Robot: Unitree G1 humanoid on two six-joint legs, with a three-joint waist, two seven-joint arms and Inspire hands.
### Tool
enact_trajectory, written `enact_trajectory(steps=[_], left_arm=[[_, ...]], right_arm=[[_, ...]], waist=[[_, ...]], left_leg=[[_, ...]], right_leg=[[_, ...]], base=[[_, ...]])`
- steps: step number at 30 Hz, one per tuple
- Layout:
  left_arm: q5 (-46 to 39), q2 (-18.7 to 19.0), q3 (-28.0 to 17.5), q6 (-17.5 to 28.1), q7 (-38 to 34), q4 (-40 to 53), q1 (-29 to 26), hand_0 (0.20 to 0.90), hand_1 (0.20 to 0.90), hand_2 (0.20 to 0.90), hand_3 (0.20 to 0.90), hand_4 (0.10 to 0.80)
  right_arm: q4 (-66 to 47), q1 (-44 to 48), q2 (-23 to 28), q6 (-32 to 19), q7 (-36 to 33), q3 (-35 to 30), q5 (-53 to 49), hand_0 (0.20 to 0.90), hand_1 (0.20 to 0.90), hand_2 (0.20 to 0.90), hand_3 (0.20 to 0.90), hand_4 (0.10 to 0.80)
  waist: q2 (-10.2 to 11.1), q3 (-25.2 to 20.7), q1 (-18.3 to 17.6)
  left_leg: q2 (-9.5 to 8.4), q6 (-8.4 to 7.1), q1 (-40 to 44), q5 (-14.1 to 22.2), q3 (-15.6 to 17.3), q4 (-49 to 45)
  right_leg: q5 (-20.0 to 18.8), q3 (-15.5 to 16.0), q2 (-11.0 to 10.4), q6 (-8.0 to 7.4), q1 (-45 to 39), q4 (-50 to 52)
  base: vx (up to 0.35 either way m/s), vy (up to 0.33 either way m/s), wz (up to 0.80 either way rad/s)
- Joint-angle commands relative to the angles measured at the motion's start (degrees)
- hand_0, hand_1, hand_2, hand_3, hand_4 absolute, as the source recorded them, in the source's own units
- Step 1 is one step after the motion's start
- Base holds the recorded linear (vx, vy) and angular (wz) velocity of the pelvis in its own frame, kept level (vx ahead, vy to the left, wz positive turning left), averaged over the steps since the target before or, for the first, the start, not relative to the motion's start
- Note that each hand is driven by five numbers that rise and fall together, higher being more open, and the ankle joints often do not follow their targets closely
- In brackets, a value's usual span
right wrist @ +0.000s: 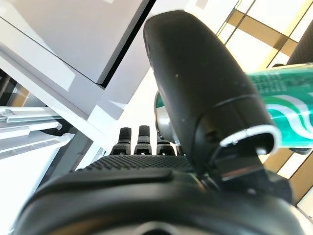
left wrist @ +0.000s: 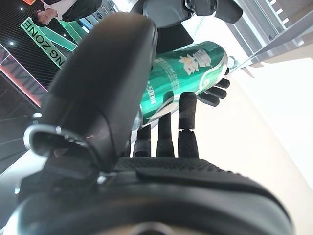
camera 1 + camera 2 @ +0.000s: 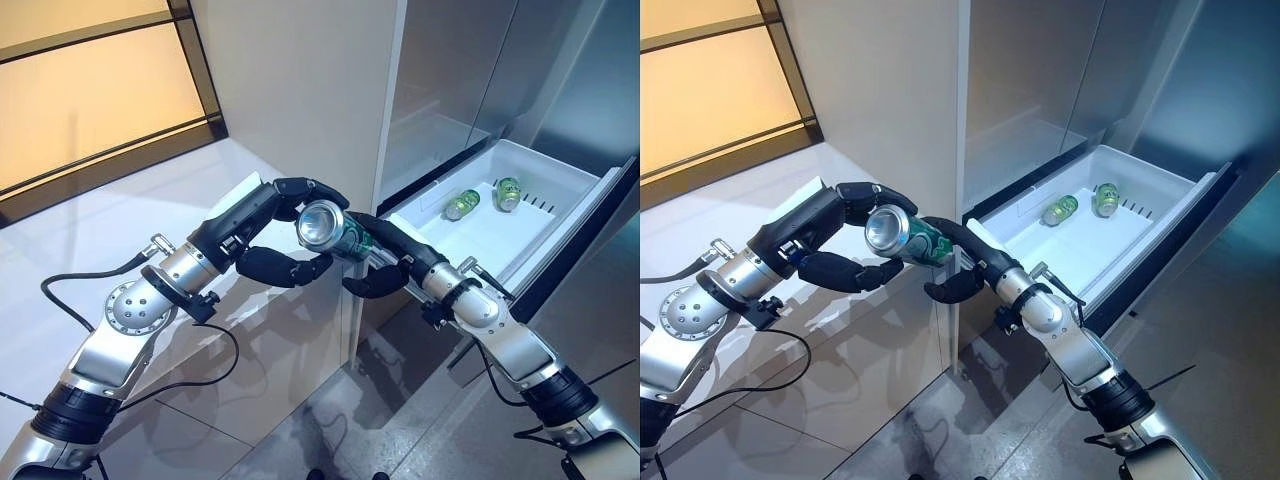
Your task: Put drinks into fridge and close the fridge
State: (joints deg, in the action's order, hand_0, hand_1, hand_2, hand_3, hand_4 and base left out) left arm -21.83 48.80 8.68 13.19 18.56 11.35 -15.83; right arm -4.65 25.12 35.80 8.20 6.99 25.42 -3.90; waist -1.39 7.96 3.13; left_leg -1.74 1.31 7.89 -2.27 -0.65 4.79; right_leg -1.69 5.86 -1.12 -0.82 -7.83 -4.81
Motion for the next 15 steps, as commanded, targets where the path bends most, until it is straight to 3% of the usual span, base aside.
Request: enact_trajectory(steps=[1, 15], left_arm=[[-10.97, -2.35, -1.61, 6.48, -2.29, 4.38, -14.23, 0.300, 0.300, 0.300, 0.200, 0.100], [-10.45, -3.80, 0.45, 4.17, -0.69, 4.01, -13.74, 0.300, 0.300, 0.300, 0.200, 0.100]], right_arm=[[-0.95, 10.23, -0.69, -3.78, -0.48, 1.02, 0.25, 0.900, 0.900, 0.900, 0.900, 0.800], [-0.71, 11.44, -2.12, -4.14, -5.91, 1.11, -1.63, 0.900, 0.900, 0.900, 0.900, 0.800]], waist=[[0.64, -5.32, 0.43], [0.47, -4.97, 0.58]], left_leg=[[-2.70, 0.53, 0.69, 4.32, -0.11, -0.83], [-2.69, 0.52, 0.96, 4.41, -0.07, -0.95]], right_leg=[[4.82, -0.08, 0.57, -2.65, 0.89, 5.34], [4.60, 0.30, 0.60, -2.69, 0.63, 5.08]], base=[[0.000, 0.000, 0.00], [0.000, 0.000, 0.00]])
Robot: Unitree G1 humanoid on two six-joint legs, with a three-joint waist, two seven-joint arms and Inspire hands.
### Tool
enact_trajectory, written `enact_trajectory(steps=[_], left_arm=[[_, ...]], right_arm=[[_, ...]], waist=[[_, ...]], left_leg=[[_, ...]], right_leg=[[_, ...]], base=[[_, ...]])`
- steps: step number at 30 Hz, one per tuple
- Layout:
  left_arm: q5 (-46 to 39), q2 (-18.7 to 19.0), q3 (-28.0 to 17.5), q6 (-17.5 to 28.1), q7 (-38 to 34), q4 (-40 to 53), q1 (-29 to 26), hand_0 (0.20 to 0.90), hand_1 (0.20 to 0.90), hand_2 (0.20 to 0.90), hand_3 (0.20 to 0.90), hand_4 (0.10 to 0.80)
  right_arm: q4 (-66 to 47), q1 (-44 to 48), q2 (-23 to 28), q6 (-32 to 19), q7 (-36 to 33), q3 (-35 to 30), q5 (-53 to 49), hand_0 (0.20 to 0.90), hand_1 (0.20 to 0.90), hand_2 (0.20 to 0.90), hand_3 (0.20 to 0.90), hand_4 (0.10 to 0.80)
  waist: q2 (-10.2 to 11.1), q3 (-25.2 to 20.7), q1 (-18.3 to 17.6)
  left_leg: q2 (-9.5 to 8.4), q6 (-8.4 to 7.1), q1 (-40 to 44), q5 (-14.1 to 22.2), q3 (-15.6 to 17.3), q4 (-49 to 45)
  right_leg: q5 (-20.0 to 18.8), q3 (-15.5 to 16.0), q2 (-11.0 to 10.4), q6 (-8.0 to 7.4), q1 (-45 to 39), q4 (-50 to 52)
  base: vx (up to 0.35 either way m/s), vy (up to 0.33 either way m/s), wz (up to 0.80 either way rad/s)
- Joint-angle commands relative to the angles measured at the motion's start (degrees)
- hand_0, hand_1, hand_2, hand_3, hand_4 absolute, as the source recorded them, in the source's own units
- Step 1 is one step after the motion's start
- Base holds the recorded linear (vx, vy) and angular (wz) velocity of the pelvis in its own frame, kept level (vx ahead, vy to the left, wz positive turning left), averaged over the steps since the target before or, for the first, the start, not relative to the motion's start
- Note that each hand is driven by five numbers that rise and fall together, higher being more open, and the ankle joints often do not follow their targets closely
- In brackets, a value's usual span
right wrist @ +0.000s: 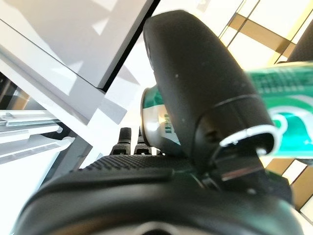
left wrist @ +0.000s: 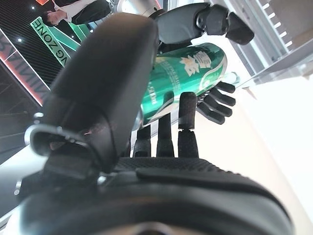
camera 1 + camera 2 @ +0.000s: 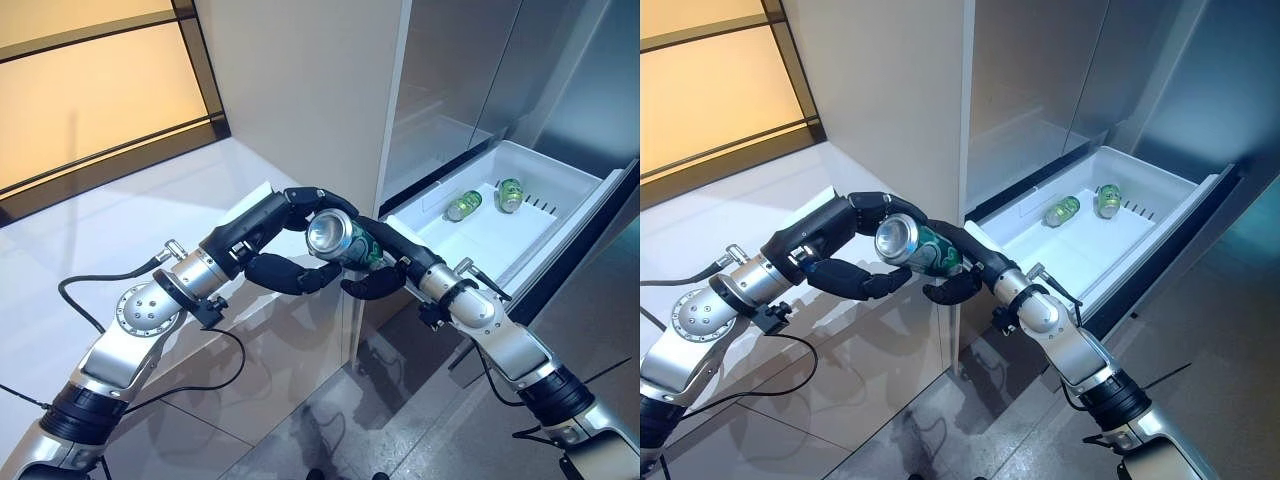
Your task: Put drinks into fridge and close the fridge
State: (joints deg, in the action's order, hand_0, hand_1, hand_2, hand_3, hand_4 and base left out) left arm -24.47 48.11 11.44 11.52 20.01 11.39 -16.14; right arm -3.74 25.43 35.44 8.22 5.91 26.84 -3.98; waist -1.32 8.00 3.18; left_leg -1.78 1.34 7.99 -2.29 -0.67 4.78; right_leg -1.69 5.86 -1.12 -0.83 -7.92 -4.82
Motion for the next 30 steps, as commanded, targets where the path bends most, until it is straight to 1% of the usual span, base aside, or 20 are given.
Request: enact_trajectory(steps=[1, 4, 10, 24, 30], left_arm=[[-8.14, -2.89, -2.28, 5.76, -2.08, 3.91, -13.38, 0.300, 0.300, 0.300, 0.200, 0.100], [-8.14, -2.88, -2.33, 5.55, -1.99, 3.84, -13.36, 0.300, 0.300, 0.300, 0.200, 0.100], [-7.60, -2.85, -2.38, 5.03, -2.22, 3.82, -13.11, 0.300, 0.300, 0.300, 0.200, 0.100], [-8.15, -2.49, -2.00, 3.78, -2.14, 3.95, -13.85, 0.300, 0.300, 0.300, 0.200, 0.100], [-7.07, -2.49, -1.22, 3.76, -1.89, 3.70, -14.09, 0.300, 0.300, 0.300, 0.200, 0.100]], right_arm=[[-1.79, 11.16, -1.77, -3.97, -5.41, -0.55, -2.00, 0.900, 0.900, 0.900, 0.900, 0.800], [-1.68, 11.39, -2.13, -4.29, -6.03, -1.14, -3.09, 0.900, 0.900, 0.900, 0.900, 0.800], [-2.85, 11.30, -2.27, -4.24, -4.33, -1.44, -4.34, 0.900, 0.900, 0.900, 0.900, 0.800], [-4.84, 11.97, -1.80, -3.10, -0.24, 0.85, -3.82, 0.900, 0.900, 0.900, 0.900, 0.800], [-6.26, 13.56, -1.78, -3.20, -0.37, 1.64, -4.66, 0.900, 0.900, 0.900, 0.900, 0.800]], waist=[[0.37, -5.02, 0.53], [0.38, -4.99, 0.57], [0.35, -5.09, 0.47], [0.37, -5.09, 0.40], [0.44, -4.84, 0.54]], left_leg=[[-2.66, 0.46, 0.83, 4.43, -0.06, -0.98], [-2.65, 0.49, 0.80, 4.46, -0.01, -0.98], [-2.58, 0.45, 0.87, 4.50, 0.15, -0.97], [-2.47, 0.37, 1.04, 4.40, 0.38, -1.08], [-2.51, 0.34, 1.08, 4.41, 0.09, -1.13]], right_leg=[[4.60, 0.28, 0.61, -2.68, 0.73, 5.07], [4.58, 0.36, 0.65, -2.65, 0.72, 4.97], [4.70, 0.37, 0.72, -2.62, 0.70, 4.98], [4.84, 0.32, 0.89, -2.41, 0.38, 4.96], [4.87, 0.43, 0.87, -2.40, 0.38, 5.14]], base=[[0.000, 0.000, 0.00], [0.000, 0.000, 0.00], [0.000, 0.000, 0.00], [0.000, 0.000, 0.00], [0.000, 0.000, 0.00]])
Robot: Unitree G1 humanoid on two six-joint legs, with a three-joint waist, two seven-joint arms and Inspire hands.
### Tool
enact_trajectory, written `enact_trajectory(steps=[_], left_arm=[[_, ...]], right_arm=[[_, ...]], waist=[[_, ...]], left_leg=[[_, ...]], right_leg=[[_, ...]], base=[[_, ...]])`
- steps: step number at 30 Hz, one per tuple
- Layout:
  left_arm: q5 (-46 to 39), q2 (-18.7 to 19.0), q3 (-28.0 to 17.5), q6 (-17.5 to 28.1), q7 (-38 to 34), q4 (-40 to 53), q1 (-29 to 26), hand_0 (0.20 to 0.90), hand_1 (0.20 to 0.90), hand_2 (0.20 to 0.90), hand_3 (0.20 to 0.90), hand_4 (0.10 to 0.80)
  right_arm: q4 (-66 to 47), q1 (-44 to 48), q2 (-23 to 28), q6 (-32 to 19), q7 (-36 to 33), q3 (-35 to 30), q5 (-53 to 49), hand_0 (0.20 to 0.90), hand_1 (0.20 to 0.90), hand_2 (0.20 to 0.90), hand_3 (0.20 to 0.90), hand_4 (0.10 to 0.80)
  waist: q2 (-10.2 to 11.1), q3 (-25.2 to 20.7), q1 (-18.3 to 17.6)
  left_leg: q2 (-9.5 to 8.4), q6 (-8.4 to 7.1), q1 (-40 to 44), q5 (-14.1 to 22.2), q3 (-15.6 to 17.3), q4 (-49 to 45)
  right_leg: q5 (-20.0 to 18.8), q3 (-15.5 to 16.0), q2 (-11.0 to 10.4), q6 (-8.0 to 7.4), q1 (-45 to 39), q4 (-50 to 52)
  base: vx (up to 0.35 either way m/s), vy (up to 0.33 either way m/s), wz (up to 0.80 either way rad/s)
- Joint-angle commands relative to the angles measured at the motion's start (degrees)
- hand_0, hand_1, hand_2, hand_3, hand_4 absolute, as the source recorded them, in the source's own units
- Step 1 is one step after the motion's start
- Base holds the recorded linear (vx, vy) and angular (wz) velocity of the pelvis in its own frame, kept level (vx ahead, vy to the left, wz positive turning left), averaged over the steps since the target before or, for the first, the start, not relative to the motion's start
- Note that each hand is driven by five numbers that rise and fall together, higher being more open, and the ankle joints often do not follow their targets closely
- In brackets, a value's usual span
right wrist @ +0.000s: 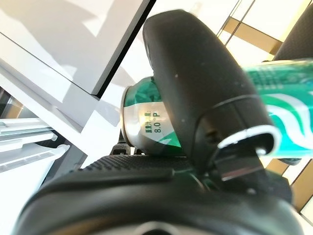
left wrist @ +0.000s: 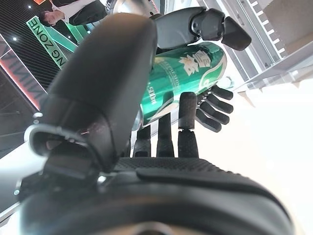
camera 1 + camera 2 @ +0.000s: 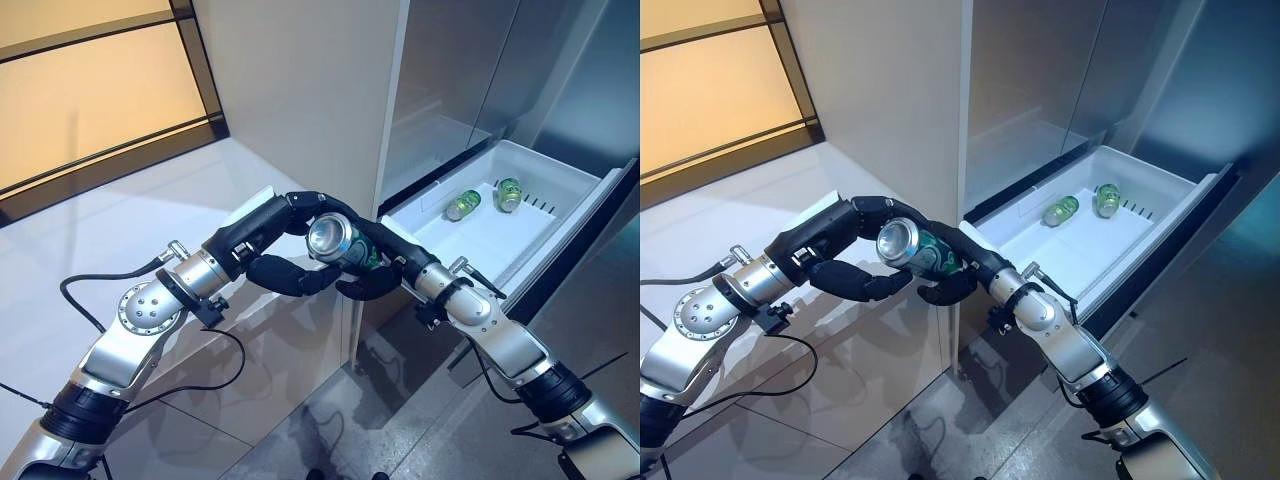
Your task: Put drinks into fridge and close the fridge
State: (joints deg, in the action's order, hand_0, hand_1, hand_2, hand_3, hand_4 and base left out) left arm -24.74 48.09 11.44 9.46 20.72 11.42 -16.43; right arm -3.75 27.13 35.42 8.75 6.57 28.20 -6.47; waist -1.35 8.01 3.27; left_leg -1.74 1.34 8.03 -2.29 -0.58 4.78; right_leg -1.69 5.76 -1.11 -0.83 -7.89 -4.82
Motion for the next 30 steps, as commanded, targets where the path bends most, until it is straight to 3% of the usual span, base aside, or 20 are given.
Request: enact_trajectory(steps=[1, 9, 11, 12, 13, 30], left_arm=[[-6.42, -2.57, -1.08, 5.88, -2.71, 3.68, -13.88, 0.300, 0.300, 0.300, 0.200, 0.100], [-6.88, -2.95, -1.05, 5.92, -2.54, 4.20, -13.51, 0.300, 0.300, 0.300, 0.200, 0.100], [-7.00, -3.09, -1.14, 5.59, -2.44, 4.52, -13.41, 0.300, 0.300, 0.300, 0.200, 0.100], [-6.80, -3.18, -1.14, 5.38, -2.40, 4.66, -13.39, 0.300, 0.300, 0.300, 0.200, 0.100], [-6.70, -3.24, -1.13, 5.09, -2.32, 4.79, -13.38, 0.300, 0.300, 0.300, 0.200, 0.100], [-6.86, -3.56, -0.29, 3.85, -0.65, 4.11, -13.10, 0.300, 0.300, 0.300, 0.200, 0.100]], right_arm=[[-6.46, 12.11, -1.83, -3.62, -1.11, 0.41, -2.22, 0.900, 0.900, 0.900, 0.900, 0.800], [-7.65, 12.92, -2.01, -3.08, -0.58, 0.47, -2.87, 0.900, 0.900, 0.900, 0.900, 0.800], [-7.67, 12.72, -2.05, -2.84, -0.57, 0.44, -2.96, 0.521, 0.521, 0.521, 0.458, 0.358], [-7.60, 12.62, -2.03, -2.82, -0.60, 0.47, -3.11, 0.373, 0.373, 0.373, 0.285, 0.185], [-7.52, 12.55, -2.10, -2.75, -0.77, 0.53, -3.06, 0.300, 0.300, 0.300, 0.200, 0.100], [-6.35, 12.83, -2.56, -2.46, -2.71, 0.83, -2.42, 0.300, 0.300, 0.300, 0.200, 0.100]], waist=[[0.46, -4.84, 0.46], [0.46, -5.06, 0.42], [0.47, -5.10, 0.44], [0.48, -5.10, 0.44], [0.52, -5.08, 0.48], [0.53, -4.91, 0.64]], left_leg=[[-2.55, 0.32, 1.01, 4.40, -0.02, -1.13], [-2.52, 0.30, 0.99, 4.37, 0.08, -1.14], [-2.50, 0.32, 1.02, 4.36, 0.14, -1.13], [-2.46, 0.29, 1.00, 4.33, 0.20, -1.16], [-2.46, 0.31, 0.98, 4.35, 0.20, -1.18], [-2.58, 0.31, 1.09, 4.38, 0.24, -1.19]], right_leg=[[4.87, 0.51, 0.85, -2.40, 0.36, 5.14], [4.96, 0.46, 0.84, -2.42, 0.37, 5.14], [4.93, 0.49, 0.85, -2.43, 0.35, 5.12], [4.92, 0.52, 0.83, -2.43, 0.35, 5.13], [4.93, 0.54, 0.81, -2.42, 0.34, 5.13], [4.80, 0.96, 0.69, -2.47, 0.22, 5.03]], base=[[0.000, 0.000, 0.00], [0.000, 0.000, 0.00], [0.000, 0.000, 0.00], [0.000, 0.000, 0.00], [0.000, 0.000, 0.00], [0.000, 0.000, 0.00]])
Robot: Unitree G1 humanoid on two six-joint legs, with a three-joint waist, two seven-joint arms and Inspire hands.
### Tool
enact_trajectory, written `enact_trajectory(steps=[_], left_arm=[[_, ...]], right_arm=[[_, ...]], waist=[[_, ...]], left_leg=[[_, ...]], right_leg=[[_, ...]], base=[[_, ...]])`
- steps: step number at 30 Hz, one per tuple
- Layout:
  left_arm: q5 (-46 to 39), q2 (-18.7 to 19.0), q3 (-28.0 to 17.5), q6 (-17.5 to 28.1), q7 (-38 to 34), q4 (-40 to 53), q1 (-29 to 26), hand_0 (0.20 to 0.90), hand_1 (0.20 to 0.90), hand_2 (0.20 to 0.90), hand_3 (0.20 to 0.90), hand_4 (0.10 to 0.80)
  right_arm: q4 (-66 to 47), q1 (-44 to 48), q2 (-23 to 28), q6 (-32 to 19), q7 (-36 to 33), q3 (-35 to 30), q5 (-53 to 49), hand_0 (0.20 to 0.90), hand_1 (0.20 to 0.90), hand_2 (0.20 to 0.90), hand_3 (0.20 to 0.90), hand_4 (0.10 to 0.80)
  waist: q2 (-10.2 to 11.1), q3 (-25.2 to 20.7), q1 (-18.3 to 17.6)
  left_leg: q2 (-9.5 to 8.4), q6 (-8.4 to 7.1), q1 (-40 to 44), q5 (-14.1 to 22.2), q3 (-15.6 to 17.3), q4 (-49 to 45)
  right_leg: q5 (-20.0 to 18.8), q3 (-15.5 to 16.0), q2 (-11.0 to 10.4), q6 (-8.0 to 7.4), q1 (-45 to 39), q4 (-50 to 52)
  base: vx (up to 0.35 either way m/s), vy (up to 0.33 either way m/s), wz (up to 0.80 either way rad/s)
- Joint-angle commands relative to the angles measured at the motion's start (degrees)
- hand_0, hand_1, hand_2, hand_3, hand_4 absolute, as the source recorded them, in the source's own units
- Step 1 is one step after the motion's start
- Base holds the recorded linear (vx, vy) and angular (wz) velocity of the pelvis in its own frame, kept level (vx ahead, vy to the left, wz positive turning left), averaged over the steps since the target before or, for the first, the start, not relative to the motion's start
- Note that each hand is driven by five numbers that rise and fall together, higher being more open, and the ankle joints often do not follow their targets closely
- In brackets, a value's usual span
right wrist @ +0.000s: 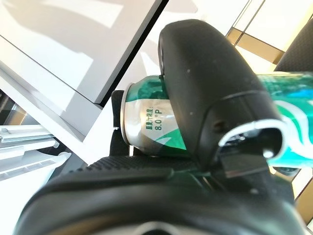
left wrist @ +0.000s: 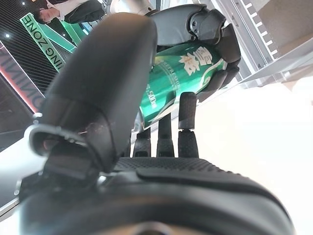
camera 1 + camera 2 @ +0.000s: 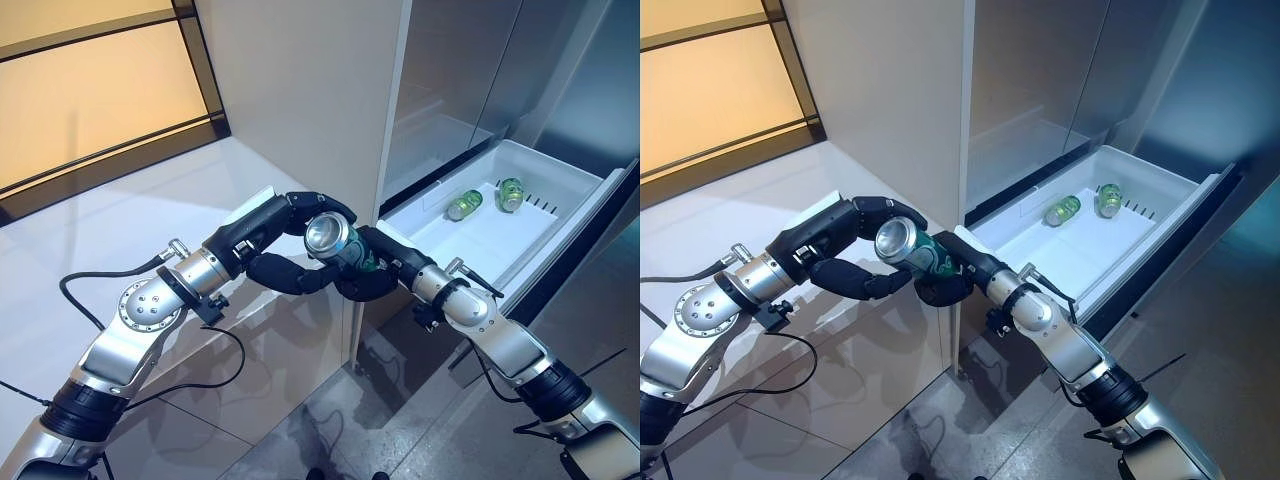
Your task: Put drinks into fridge and close the fridge
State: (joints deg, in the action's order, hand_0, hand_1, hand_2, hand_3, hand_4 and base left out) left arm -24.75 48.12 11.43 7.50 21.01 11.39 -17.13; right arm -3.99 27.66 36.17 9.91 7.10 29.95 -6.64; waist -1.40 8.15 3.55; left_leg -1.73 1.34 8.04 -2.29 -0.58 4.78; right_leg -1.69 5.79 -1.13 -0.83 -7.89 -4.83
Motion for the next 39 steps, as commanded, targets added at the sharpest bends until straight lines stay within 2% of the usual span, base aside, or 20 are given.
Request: enact_trajectory(steps=[1, 5, 6, 7, 15, 27, 34, 39], left_arm=[[-6.97, -3.47, -0.17, 5.57, -1.03, 4.27, -12.55, 0.300, 0.300, 0.300, 0.200, 0.100], [-7.13, -3.52, -0.02, 5.57, -0.87, 4.19, -12.56, 0.300, 0.300, 0.300, 0.200, 0.100], [-7.04, -3.53, -0.01, 5.53, -0.97, 4.20, -12.57, 0.540, 0.540, 0.540, 0.480, 0.380], [-6.95, -3.63, 0.04, 5.49, -1.20, 4.16, -12.48, 0.900, 0.900, 0.900, 0.900, 0.800], [-7.37, -3.74, -0.76, 6.16, -1.87, 4.04, -11.87, 0.900, 0.900, 0.900, 0.900, 0.800], [-6.76, -3.07, -2.53, 5.85, -4.14, 3.16, -11.38, 0.900, 0.900, 0.900, 0.900, 0.800], [-9.14, -2.60, -6.18, 5.04, -5.40, 2.15, -8.67, 0.900, 0.900, 0.900, 0.900, 0.800], [-12.82, -2.75, -9.42, 5.17, -5.52, 2.08, -5.37, 0.900, 0.900, 0.900, 0.900, 0.800]], right_arm=[[-6.13, 12.33, -3.19, -3.56, -3.26, -1.00, -2.26, 0.300, 0.300, 0.300, 0.200, 0.100], [-6.00, 12.44, -3.11, -3.44, -3.94, -1.07, -2.12, 0.300, 0.300, 0.300, 0.200, 0.100], [-6.01, 12.42, -3.12, -3.47, -4.00, -1.09, -2.11, 0.300, 0.300, 0.300, 0.200, 0.100], [-5.97, 12.33, -3.12, -3.53, -4.13, -1.22, -1.94, 0.300, 0.300, 0.300, 0.200, 0.100], [-5.98, 11.67, -2.61, -3.64, -5.40, -2.41, -1.55, 0.300, 0.300, 0.300, 0.200, 0.100], [-5.93, 11.85, -0.58, -5.90, -12.83, -7.17, 3.05, 0.300, 0.300, 0.300, 0.200, 0.100], [-6.39, 10.32, 3.04, -8.93, -20.82, -15.31, 8.09, 0.300, 0.300, 0.300, 0.200, 0.100], [-6.10, 6.51, 5.99, -10.22, -22.65, -22.07, 9.60, 0.300, 0.300, 0.300, 0.200, 0.100]], waist=[[0.60, -5.07, 0.32], [0.59, -5.09, 0.25], [0.59, -5.08, 0.25], [0.61, -5.08, 0.19], [0.55, -5.18, -0.15], [0.64, -5.05, -0.70], [0.65, -4.82, -1.37], [0.82, -4.55, -1.92]], left_leg=[[-2.58, 0.31, 1.08, 4.40, 0.26, -1.18], [-2.59, 0.35, 1.10, 4.47, 0.35, -1.27], [-2.58, 0.35, 1.09, 4.48, 0.37, -1.29], [-2.56, 0.36, 1.08, 4.49, 0.43, -1.32], [-2.38, 0.36, 1.26, 4.53, 0.83, -1.28], [-1.79, 0.26, 1.40, 4.78, 1.82, -1.52], [-1.50, 0.27, 1.70, 5.10, 2.07, -1.57], [-1.34, 0.31, 1.77, 5.19, 2.10, -1.51]], right_leg=[[4.80, 0.91, 0.72, -2.47, 0.25, 5.01], [4.73, 0.75, 0.72, -2.47, 0.27, 4.95], [4.72, 0.73, 0.72, -2.48, 0.27, 4.96], [4.69, 0.63, 0.72, -2.50, 0.30, 4.96], [4.62, 0.25, 0.84, -2.44, 0.23, 4.81], [4.65, 0.19, 1.05, -2.34, 0.18, 4.85], [4.68, -0.47, 1.52, -2.23, 0.03, 4.77], [4.93, -0.87, 1.70, -2.18, 0.09, 5.08]], base=[[0.000, 0.000, 0.00], [0.000, 0.000, 0.00], [0.000, 0.000, 0.00], [0.000, 0.000, 0.00], [0.000, 0.000, 0.00], [-0.005, -0.003, -0.01], [-0.009, -0.011, -0.06], [0.000, 0.000, 0.00]])
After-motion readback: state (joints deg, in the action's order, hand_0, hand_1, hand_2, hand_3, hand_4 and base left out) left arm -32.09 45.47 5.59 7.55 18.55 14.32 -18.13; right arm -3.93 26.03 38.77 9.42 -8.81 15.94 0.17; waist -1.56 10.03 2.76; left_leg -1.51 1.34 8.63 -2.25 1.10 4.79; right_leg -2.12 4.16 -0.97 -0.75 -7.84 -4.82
